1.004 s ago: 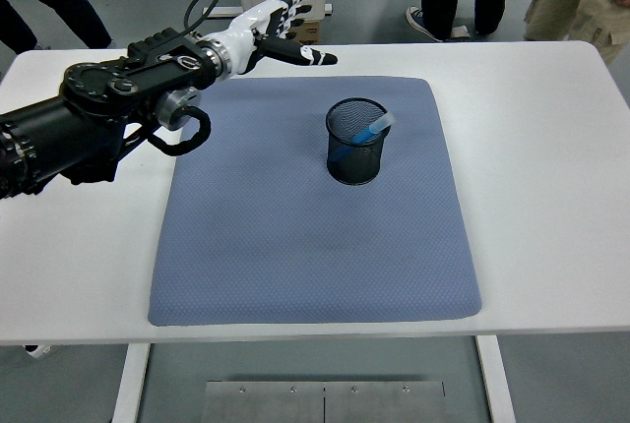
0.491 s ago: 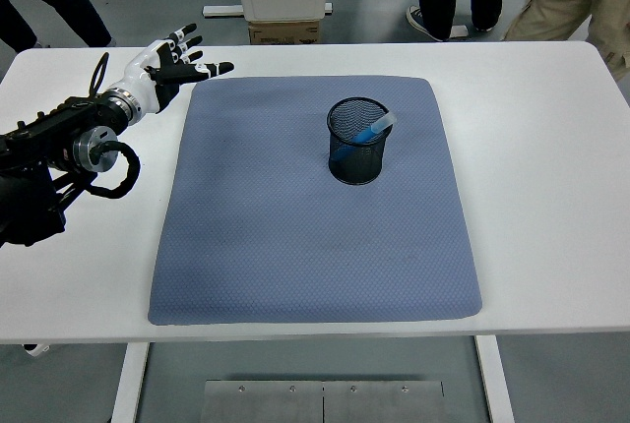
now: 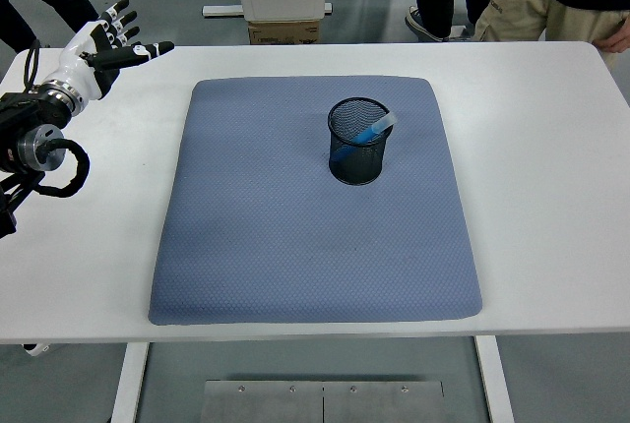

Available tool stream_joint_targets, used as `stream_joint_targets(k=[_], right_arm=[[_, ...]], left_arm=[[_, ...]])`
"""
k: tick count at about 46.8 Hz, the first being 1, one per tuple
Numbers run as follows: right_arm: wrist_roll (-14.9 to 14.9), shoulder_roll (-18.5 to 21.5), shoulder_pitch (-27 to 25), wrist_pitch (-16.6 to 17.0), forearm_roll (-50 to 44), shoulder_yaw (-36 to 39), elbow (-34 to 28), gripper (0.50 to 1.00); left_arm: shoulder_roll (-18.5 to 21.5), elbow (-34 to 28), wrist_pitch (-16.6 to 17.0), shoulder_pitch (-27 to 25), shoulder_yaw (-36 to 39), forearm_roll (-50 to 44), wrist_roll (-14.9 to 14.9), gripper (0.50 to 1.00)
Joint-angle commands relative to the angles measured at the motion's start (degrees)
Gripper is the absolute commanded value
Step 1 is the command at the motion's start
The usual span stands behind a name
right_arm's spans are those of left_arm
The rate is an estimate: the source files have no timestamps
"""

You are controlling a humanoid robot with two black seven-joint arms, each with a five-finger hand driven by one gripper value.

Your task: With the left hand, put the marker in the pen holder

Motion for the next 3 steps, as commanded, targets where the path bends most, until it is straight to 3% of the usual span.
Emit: stream_joint_targets(k=[1, 3], right_arm=[[0.0, 0.0, 0.0, 0.0, 0.2, 0.0, -0.1, 1.000], [0.1, 0.0, 0.0, 0.0, 0.3, 0.2, -0.1, 1.000]], left_arm=[[0.0, 0.0, 0.0, 0.4, 0.0, -0.1, 0.0, 1.000], [0.0, 0.0, 0.0, 0.4, 0.0, -0.1, 0.0, 1.000]])
